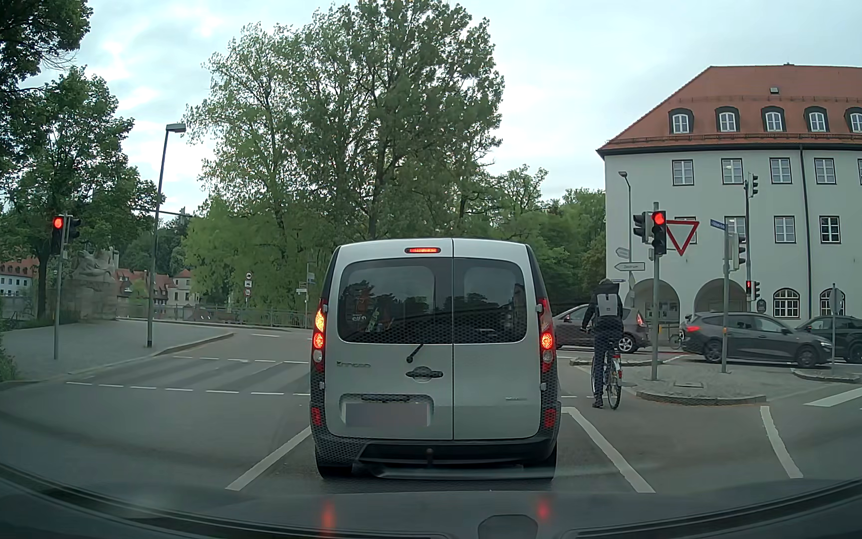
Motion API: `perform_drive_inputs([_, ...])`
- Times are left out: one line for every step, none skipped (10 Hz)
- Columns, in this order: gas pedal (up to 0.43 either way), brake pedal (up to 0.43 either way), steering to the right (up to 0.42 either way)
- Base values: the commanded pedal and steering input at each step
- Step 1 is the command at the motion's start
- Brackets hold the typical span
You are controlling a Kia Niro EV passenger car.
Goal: Follow the waypoints while adhering to traffic rules and regulations
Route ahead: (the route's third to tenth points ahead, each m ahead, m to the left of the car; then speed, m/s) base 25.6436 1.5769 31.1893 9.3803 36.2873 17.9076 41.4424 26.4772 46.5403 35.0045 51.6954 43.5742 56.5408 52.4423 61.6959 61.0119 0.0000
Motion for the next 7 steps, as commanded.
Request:
perform_drive_inputs([0.000, 0.244, -0.005])
perform_drive_inputs([0.000, 0.244, -0.005])
perform_drive_inputs([0.000, 0.250, -0.005])
perform_drive_inputs([0.000, 0.244, -0.005])
perform_drive_inputs([0.000, 0.244, -0.005])
perform_drive_inputs([0.000, 0.244, -0.005])
perform_drive_inputs([0.000, 0.250, -0.005])
